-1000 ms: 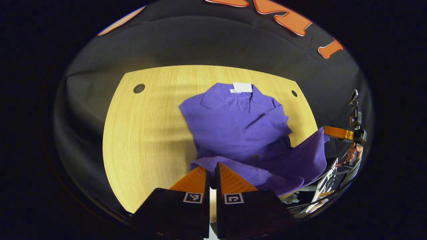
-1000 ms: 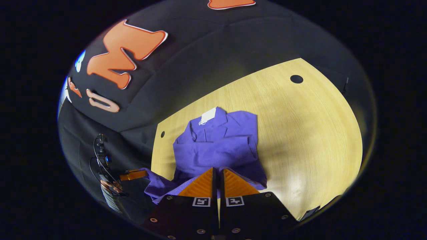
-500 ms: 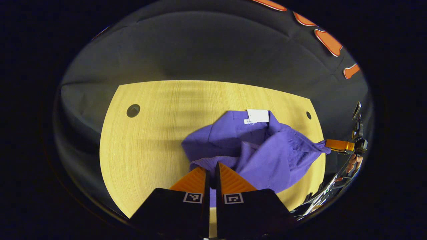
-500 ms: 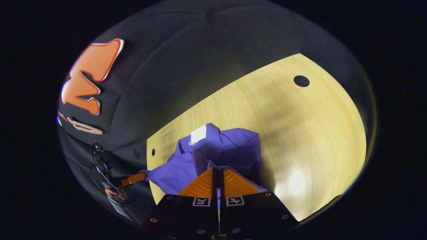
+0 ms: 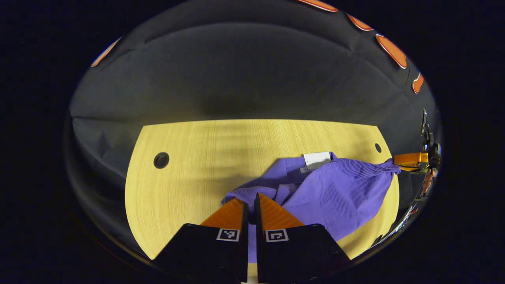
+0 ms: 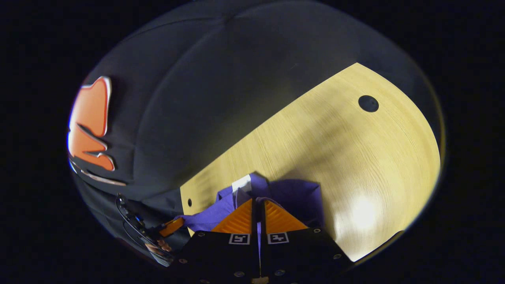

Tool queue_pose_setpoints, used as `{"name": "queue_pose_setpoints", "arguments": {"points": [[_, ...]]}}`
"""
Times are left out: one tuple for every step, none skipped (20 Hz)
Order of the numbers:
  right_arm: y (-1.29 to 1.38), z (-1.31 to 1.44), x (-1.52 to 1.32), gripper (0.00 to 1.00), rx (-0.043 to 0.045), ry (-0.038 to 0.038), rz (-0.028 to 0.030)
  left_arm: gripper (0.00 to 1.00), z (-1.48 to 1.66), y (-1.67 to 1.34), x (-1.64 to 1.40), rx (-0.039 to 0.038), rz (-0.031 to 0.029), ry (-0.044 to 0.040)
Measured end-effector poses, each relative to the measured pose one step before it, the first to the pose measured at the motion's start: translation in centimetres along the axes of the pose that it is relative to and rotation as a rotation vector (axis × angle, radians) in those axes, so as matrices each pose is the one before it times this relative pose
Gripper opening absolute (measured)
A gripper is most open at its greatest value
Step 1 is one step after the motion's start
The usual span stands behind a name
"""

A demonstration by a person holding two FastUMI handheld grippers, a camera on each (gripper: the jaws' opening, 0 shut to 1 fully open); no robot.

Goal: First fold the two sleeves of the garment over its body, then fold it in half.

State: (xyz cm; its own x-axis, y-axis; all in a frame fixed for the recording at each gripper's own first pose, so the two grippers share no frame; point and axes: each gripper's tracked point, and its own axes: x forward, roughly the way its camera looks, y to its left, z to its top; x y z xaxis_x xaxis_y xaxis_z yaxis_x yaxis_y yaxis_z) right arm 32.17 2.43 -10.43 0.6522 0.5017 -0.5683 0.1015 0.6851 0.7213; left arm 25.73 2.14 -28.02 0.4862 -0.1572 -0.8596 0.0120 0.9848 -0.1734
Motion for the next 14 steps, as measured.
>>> {"name": "queue_pose_setpoints", "arguments": {"points": [[0.033,0.018,0.485,0.05,0.00182,-0.01055,0.00605,0.14,0.034,-0.038,0.103,-0.01437,0.00384,-0.01544],[0.276,0.301,-0.178,0.10,-0.01306,-0.02145,0.01322,0.17,0.263,0.032,0.198,-0.02337,0.00528,-0.02292],[0.111,0.033,-0.278,0.28,-0.02230,-0.01415,0.00202,0.23,0.383,0.111,-0.041,-0.02524,0.00366,-0.02743],[0.118,0.145,-0.463,0.34,-0.02640,-0.01875,0.00570,0.29,0.512,0.193,-0.443,-0.01646,0.00574,-0.04067],[0.042,-0.133,-0.552,0.47,-0.02546,-0.01087,-0.00054,0.45,0.566,0.233,-0.858,-0.00871,0.00993,-0.03599],[0.042,0.012,-0.609,0.46,-0.02548,-0.01378,-0.00158,0.62,0.517,0.325,-0.907,-0.00271,0.01165,-0.03080],[-0.068,0.051,-0.633,0.45,-0.02979,-0.01733,-0.00781,0.78,0.414,0.685,-0.833,0.00097,0.02106,-0.02903],[-0.116,0.006,-0.823,0.51,-0.03238,-0.02252,-0.00972,0.81,0.674,0.449,-0.978,0.00033,0.01152,-0.03505],[0.023,0.122,-0.832,0.75,-0.03574,-0.02694,-0.00935,0.84,0.781,0.457,-1.286,-0.00263,0.01150,-0.03853],[0.280,0.062,-1.047,0.79,-0.04173,-0.03009,0.00287,0.84,0.516,-0.160,-0.905,-0.00050,0.00627,-0.03938],[0.338,-0.160,-0.913,0.86,-0.03342,-0.01329,0.01172,0.84,0.437,-0.006,-1.412,0.00385,0.01022,-0.03879],[0.219,-0.461,-0.925,0.89,-0.03170,-0.00123,0.00571,0.84,0.165,-0.247,-1.292,0.00236,0.00569,-0.02468],[0.026,-0.294,-0.572,0.96,-0.02699,-0.00872,-0.01111,0.85,0.025,-0.538,-1.349,0.00137,-0.00190,-0.02512],[0.079,-0.152,-0.697,0.97,-0.02511,-0.01138,-0.00669,0.85,-0.143,-0.567,-1.493,0.00904,-0.00897,-0.01554]]}}
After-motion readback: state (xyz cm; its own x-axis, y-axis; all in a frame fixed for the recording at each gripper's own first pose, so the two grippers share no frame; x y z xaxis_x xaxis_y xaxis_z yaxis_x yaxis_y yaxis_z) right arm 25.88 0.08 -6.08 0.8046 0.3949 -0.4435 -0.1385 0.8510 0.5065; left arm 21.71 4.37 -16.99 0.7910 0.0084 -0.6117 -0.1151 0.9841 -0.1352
